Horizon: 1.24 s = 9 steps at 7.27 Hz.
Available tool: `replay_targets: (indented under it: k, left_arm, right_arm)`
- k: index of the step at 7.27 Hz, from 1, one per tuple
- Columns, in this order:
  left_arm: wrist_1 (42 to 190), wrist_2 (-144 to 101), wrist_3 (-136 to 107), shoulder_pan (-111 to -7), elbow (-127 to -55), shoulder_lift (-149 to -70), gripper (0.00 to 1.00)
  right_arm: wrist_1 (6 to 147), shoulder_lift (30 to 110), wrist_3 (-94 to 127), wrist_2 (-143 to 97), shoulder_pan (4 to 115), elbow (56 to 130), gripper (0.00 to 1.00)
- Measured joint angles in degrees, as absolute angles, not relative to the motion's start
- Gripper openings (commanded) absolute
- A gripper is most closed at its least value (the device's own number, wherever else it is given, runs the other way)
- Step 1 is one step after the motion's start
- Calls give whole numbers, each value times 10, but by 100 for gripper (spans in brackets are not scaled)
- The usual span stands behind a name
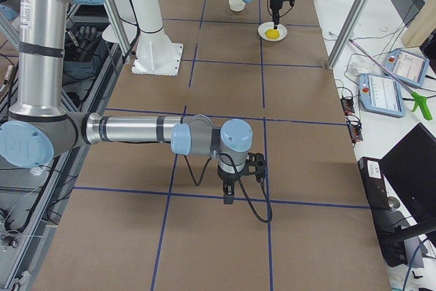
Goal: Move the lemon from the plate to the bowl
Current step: 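Reach the left gripper down over the lemon on the white plate, then close the left gripper on the yellow lemon and lift it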
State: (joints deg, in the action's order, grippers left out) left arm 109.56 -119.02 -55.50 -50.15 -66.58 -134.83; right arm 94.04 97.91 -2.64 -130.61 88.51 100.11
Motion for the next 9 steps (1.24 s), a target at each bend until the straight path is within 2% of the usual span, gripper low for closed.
replay_targets:
  k: [2,4,5,6,9]
  left_arm:
    - [1140,-1178,-564,-489,-627,-1352,97]
    - [1155,-1167,-566,-478,-616,-1352,54]
    - [1156,-1166,-567,-476,-615,-1352,36]
    - [1156,-1168,-567,-476,-617,-1352,29]
    - [1135,-1198,-560,-511,-647,-1338,29]
  right_arm:
    - [940,979,-26,-1306,885,1001,100]
    - [940,979,-26,-1306,885,1001,100]
    - [940,979,-26,-1306,885,1001,100]
    - [940,979,-26,-1306,885,1001,100]
    - [940,979,-26,-1306,885,1001,100]
